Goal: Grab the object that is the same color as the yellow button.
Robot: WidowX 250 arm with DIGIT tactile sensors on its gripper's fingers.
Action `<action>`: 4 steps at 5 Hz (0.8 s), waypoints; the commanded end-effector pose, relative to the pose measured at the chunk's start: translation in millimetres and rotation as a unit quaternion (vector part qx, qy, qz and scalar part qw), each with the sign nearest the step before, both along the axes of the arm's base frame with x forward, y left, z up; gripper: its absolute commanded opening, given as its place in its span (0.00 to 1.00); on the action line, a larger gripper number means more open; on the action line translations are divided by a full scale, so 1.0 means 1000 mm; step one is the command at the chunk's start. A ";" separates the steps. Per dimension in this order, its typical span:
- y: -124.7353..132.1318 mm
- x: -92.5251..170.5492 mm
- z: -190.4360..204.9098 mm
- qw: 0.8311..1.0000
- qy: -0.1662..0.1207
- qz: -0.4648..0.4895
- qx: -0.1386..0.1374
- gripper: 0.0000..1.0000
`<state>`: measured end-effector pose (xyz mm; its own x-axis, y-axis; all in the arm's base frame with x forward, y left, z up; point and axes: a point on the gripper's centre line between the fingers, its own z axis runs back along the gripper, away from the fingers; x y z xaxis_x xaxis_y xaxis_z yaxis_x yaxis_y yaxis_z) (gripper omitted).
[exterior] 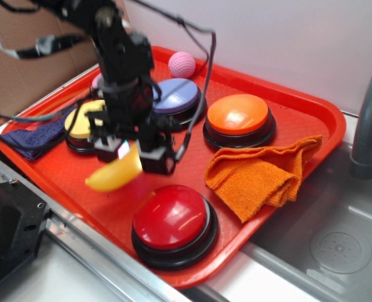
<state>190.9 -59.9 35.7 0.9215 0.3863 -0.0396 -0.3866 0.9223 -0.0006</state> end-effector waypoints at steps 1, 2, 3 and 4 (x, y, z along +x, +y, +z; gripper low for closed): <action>0.011 0.012 0.094 0.997 -0.045 -0.054 -0.006 0.00; 0.015 0.015 0.138 0.996 -0.069 -0.047 -0.041 0.00; 0.017 0.013 0.159 0.992 -0.105 -0.038 -0.051 0.00; 0.018 0.011 0.159 0.992 -0.117 -0.036 -0.031 0.00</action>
